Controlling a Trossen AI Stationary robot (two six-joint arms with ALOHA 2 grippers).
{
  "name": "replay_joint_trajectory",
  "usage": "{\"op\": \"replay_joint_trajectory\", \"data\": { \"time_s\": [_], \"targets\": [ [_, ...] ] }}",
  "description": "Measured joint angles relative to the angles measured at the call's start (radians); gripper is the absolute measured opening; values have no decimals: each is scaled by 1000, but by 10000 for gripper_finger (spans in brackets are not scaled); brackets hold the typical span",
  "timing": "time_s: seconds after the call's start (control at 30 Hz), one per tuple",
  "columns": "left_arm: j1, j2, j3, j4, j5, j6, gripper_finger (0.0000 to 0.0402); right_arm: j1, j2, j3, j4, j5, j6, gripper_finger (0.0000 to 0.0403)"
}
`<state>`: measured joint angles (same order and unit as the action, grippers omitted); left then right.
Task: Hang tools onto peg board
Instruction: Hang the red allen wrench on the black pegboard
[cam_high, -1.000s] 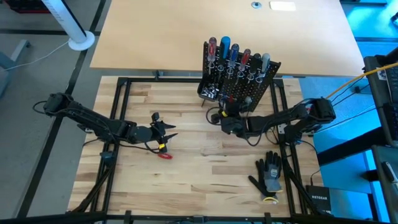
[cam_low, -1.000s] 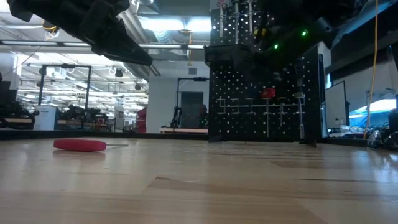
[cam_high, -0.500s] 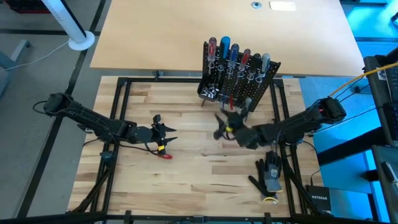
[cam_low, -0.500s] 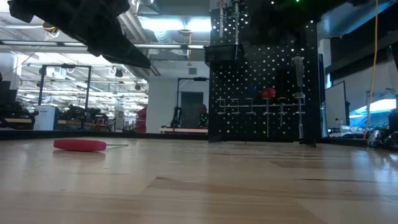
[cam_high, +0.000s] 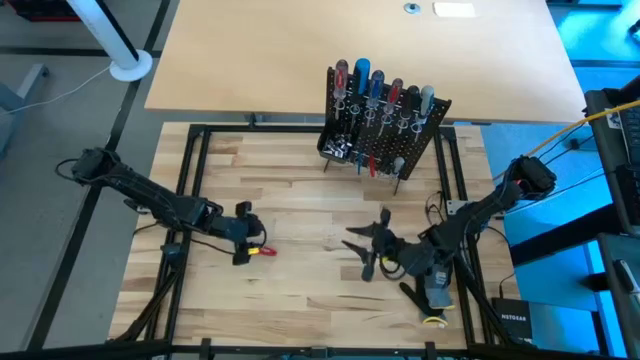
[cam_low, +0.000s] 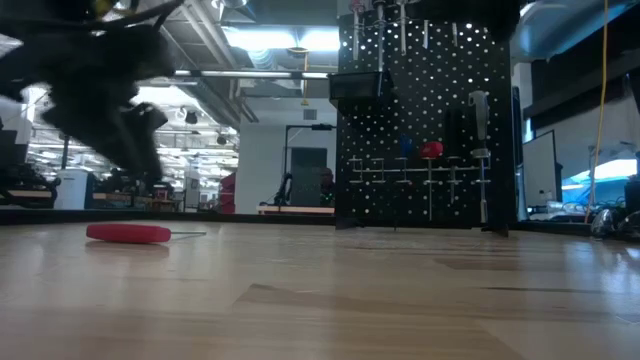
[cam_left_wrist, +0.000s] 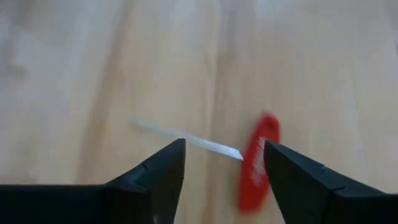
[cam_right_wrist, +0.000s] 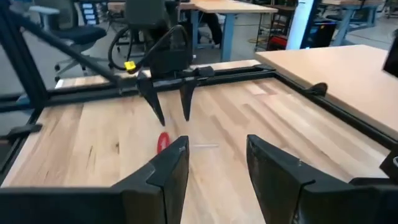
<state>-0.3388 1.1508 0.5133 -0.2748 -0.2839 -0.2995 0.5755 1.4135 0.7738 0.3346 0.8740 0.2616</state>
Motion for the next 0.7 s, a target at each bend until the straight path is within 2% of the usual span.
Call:
{"op": "replay_joint_trajectory", "data": {
  "time_s": [0.1,0.23,0.57,0.7],
  "targets": [
    [-19,19,0,-55,42,-23,223,16,29,0,-1,5,4,161],
    [-33,63,-29,-68,75,40,228,16,70,0,0,4,27,161],
    [20,176,-63,84,160,86,210,13,91,0,6,26,19,161],
    [41,186,-63,118,196,128,190,13,91,0,5,30,19,161]
  ]
}}
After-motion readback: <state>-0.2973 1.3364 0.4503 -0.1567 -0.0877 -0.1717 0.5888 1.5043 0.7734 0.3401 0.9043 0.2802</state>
